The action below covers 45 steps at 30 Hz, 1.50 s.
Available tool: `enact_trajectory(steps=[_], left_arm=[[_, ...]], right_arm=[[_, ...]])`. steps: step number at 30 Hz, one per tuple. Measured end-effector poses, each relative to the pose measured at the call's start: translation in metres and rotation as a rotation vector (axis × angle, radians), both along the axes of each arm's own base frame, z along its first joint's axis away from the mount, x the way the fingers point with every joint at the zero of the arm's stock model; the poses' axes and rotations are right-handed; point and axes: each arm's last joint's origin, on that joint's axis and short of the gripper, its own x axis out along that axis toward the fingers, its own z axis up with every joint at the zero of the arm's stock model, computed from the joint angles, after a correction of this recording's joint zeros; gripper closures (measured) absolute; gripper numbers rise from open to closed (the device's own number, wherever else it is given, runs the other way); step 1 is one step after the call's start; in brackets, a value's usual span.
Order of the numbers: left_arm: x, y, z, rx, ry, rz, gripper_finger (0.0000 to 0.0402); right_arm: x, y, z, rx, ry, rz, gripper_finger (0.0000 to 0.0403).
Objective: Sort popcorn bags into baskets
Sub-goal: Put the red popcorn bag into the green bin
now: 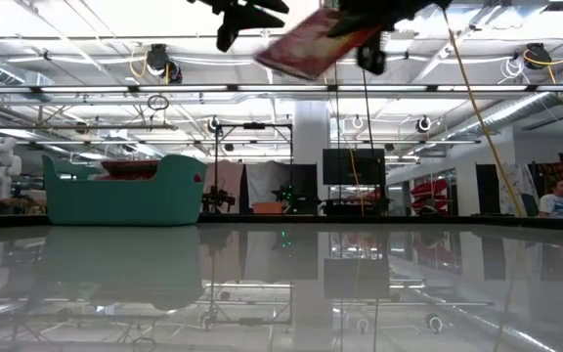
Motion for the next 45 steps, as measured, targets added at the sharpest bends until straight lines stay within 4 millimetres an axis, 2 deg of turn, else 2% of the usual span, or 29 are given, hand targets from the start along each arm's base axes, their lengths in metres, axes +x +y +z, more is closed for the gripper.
enact_trajectory(steps=[5, 8, 12, 16, 19, 23, 27, 34, 40, 45], left_arm=[[-0.013, 0.012, 0.016, 0.026, -0.072, 0.159, 0.0205], [-0.017, 0.017, 0.022, 0.026, -0.121, 0.233, 0.0176], [-0.013, 0.016, 0.031, -0.012, -0.246, 0.274, 0.0162], [0.002, 0.013, 0.035, -0.072, -0.384, 0.264, 0.0161], [0.019, 0.008, 0.031, -0.111, -0.47, 0.245, 0.0161], [0.039, 0.0, 0.026, -0.126, -0.613, 0.295, 0.016], [0.058, -0.005, 0.016, -0.131, -0.734, 0.36, 0.016], [0.087, -0.014, -0.016, -0.207, -0.83, 0.436, 0.0163], [0.11, -0.027, -0.043, -0.275, -0.813, 0.412, 0.0194], [0.125, -0.035, -0.046, -0.26, -0.844, 0.392, 0.0223]], right_arm=[[-0.043, -0.003, 0.022, -0.056, -0.028, -0.159, 0.0397], [-0.063, -0.005, 0.037, -0.092, -0.165, -0.298, 0.0396], [-0.078, -0.008, 0.045, -0.112, -0.4, -0.447, 0.0395], [-0.084, -0.008, 0.042, -0.095, -0.661, -0.537, 0.0394], [-0.084, -0.008, 0.032, -0.026, -0.858, -0.579, 0.0393], [-0.086, -0.009, 0.015, 0.102, -1.039, -0.606, 0.0393], [-0.085, -0.01, 0.003, 0.182, -1.055, -0.611, 0.0395], [-0.086, -0.01, 0.004, 0.173, -1.072, -0.633, 0.0394], [-0.085, -0.009, 0.003, 0.187, -1.062, -0.619, 0.0394], [-0.081, -0.008, -0.003, 0.176, -0.983, -0.567, 0.0394]])
